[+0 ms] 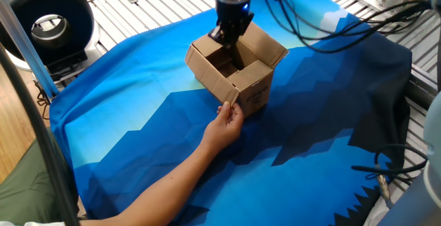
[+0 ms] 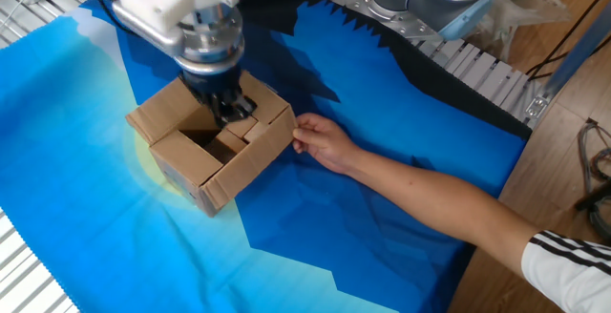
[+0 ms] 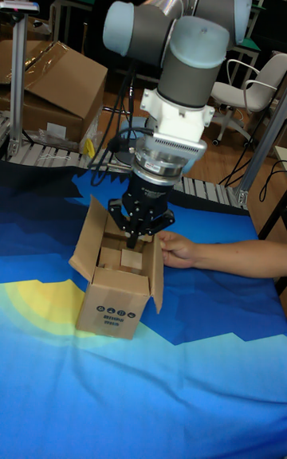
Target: Open a box
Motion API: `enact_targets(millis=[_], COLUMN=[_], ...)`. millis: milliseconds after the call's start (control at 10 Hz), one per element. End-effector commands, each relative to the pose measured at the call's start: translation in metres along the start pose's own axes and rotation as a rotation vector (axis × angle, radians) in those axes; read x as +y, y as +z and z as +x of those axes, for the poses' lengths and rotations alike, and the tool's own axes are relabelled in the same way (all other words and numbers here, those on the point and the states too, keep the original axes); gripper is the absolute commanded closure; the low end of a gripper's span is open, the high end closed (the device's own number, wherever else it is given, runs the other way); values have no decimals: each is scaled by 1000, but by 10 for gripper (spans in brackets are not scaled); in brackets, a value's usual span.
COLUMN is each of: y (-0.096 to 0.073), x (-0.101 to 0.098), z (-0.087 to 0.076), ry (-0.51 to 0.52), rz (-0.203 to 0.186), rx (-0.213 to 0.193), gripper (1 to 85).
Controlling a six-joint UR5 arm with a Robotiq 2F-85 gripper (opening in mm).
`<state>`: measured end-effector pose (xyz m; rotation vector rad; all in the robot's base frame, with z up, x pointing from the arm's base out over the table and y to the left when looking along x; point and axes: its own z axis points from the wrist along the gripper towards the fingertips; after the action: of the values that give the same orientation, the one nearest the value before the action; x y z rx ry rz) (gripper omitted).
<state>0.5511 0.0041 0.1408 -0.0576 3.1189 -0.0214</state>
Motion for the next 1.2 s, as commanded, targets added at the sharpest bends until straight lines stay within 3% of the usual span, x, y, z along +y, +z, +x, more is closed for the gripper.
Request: enact_targets(millis=[0,200,600,700,900,1100], y=[23,30,47,47,33,23], x=[13,15,5,6,27,25], z=[7,21,31,41,65,69], ry=[9,-25,-42,-32,0,-8], rz=[-64,-99,-67,-75,-159,-153], rx=[18,69,87,127,237,275], gripper=[843,843,843,843,843,843])
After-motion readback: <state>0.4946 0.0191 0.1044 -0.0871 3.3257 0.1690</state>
